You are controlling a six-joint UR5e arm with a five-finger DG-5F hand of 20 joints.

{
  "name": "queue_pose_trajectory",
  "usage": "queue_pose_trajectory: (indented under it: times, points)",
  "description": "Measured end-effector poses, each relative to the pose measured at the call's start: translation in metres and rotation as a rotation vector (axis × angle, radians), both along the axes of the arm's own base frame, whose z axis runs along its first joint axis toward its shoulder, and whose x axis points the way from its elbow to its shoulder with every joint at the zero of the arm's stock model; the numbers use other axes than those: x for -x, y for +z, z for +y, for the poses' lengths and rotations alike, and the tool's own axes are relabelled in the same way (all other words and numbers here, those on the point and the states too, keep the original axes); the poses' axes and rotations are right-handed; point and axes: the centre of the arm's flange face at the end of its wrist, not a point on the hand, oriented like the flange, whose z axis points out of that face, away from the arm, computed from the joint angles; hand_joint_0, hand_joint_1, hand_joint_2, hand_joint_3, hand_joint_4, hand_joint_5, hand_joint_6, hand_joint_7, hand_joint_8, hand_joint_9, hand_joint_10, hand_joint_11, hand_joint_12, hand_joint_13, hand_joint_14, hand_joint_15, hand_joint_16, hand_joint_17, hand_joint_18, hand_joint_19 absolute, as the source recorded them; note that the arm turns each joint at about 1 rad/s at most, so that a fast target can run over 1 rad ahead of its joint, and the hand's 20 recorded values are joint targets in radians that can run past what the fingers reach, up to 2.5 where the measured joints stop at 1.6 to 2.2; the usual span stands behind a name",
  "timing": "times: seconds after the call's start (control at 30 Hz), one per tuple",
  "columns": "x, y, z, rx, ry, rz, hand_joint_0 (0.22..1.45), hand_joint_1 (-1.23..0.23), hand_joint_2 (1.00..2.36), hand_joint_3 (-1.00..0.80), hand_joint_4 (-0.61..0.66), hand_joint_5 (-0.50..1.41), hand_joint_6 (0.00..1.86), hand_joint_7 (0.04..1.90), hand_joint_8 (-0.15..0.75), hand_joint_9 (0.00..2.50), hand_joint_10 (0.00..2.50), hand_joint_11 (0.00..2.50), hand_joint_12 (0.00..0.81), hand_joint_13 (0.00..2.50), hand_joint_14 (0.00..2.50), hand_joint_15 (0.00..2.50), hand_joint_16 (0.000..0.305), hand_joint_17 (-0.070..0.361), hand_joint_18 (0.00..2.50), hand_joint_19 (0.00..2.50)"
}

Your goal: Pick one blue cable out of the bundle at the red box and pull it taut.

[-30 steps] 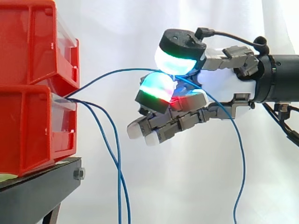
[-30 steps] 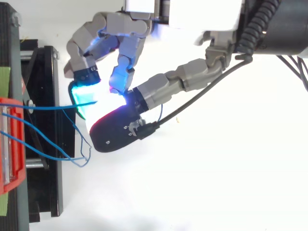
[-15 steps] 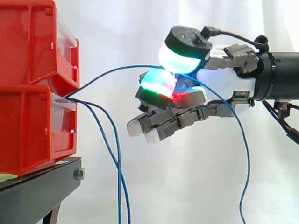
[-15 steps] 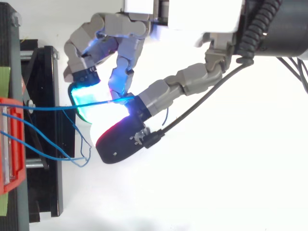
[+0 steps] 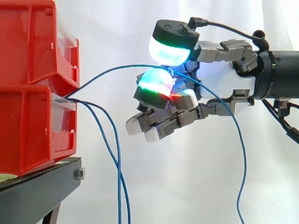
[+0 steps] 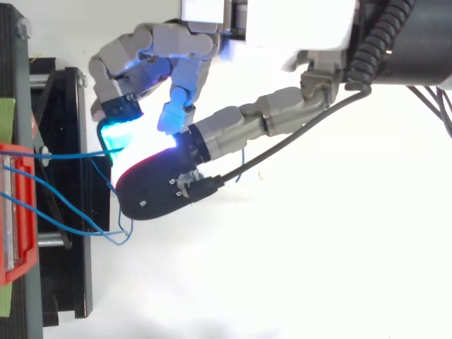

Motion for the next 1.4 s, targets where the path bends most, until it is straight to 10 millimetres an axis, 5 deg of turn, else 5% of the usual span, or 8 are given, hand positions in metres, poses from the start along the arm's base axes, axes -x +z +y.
queue_pose_trajectory:
  times: [0.23, 0.43, 0.5, 0.63, 0.83, 1.03, 1.4]
  points:
    - [-0.0001, 0.0002, -0.0001, 0.000, -0.001, -0.001, 0.59, -0.72, 1.02, -0.15, 0.31, 0.02, 0.56, 1.53, 0.380, 1.21, 0.01, 0.80, 0.387, 0.56, 0.01, 0.22, 0.054, 0.121, 0.53, 0.28]
    - [-0.0002, 0.0003, 0.0003, 0.000, -0.002, -0.001, 0.55, -0.85, 1.02, -0.28, 0.28, -0.03, 0.67, 1.28, 0.361, 1.13, 0.02, 0.87, 0.371, 0.52, 0.01, 0.23, 0.051, 0.115, 0.50, 0.30]
    - [-0.0003, 0.0003, 0.0003, 0.000, -0.001, -0.001, 0.54, -0.80, 1.01, -0.39, 0.28, -0.01, 0.62, 1.35, 0.345, 1.17, 0.02, 0.81, 0.369, 0.52, 0.01, 0.23, 0.052, 0.116, 0.49, 0.31]
    - [-0.0003, 0.0003, 0.0007, 0.000, -0.001, -0.002, 0.59, -0.48, 1.01, -0.38, 0.32, 0.03, 0.50, 1.53, 0.308, 1.19, 0.02, 0.61, 0.350, 0.52, 0.01, 0.21, 0.049, 0.110, 0.47, 0.33]
    - [-0.0004, 0.0006, 0.0006, 0.003, -0.004, -0.002, 0.59, -0.40, 1.01, -0.32, 0.39, 0.04, 0.50, 1.30, 0.299, 1.16, 0.01, 0.39, 0.341, 0.51, 0.01, 0.18, 0.048, 0.109, 0.46, 0.34]
    - [-0.0005, 0.0007, 0.0005, 0.006, -0.006, -0.002, 0.60, -0.56, 1.02, -0.14, 0.42, 0.04, 0.51, 1.18, 0.320, 1.19, 0.01, 0.35, 0.341, 0.56, 0.01, 0.16, 0.048, 0.108, 0.54, 0.30]
    - [-0.0004, 0.0007, 0.0003, 0.006, -0.006, -0.002, 0.60, -0.76, 1.02, -0.11, 0.38, 0.05, 0.50, 1.36, 0.346, 1.20, 0.01, 0.40, 0.351, 0.60, 0.01, 0.16, 0.049, 0.110, 0.60, 0.27]
